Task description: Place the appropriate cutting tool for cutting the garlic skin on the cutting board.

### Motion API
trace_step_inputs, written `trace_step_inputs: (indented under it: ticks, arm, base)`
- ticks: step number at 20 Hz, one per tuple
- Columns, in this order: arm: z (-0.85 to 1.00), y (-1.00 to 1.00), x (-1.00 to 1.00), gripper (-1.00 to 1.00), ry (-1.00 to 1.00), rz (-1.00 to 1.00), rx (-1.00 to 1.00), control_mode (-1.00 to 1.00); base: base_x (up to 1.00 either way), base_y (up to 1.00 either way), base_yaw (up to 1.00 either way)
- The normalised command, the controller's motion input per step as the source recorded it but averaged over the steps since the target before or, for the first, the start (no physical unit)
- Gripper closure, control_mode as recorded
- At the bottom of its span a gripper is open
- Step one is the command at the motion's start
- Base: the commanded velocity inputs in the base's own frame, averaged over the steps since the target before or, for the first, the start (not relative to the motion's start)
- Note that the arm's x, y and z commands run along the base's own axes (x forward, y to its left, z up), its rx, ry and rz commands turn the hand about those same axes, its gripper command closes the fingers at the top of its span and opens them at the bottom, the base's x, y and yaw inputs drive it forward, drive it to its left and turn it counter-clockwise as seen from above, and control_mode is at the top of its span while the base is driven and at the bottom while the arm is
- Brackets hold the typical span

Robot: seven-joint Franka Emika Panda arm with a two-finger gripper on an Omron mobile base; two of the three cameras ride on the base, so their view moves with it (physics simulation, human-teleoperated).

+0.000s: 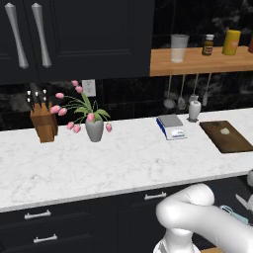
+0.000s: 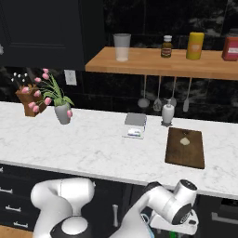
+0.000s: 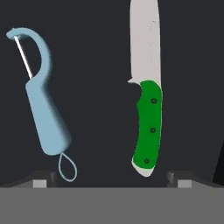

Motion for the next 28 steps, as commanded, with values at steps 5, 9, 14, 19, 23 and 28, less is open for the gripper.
trace_step_inputs:
  ticks: [5, 9, 14, 19, 23, 28]
  arm:
    - [0.03, 0.04, 0.13, -1.00, -0.03, 0.00, -0.04, -1.00]
    - [-0.10, 0.01, 0.43, -1.00, 0.00, 0.00, -0.01, -1.00]
    - [-0.21, -0.03, 0.52, -1.00, 0.00, 0.00, 0.00, -1.00]
    - [-0.46, -0.10, 0.39, -1.00, 0.00, 0.00, 0.00, -1.00]
    - [-0.70, -0.09, 0.13, -1.00, 0.00, 0.00, 0.00, -1.00]
    - [-0.84, -0.02, -0.10, -1.00, 0.00, 0.00, 0.00, -1.00]
  base:
    - [0.00, 0.00, 0.00]
    - [0.00, 0.00, 0.00]
    - [0.00, 0.00, 0.00]
    - [0.00, 0.00, 0.00]
    - [0.00, 0.00, 0.00]
    - [0.00, 0.00, 0.00]
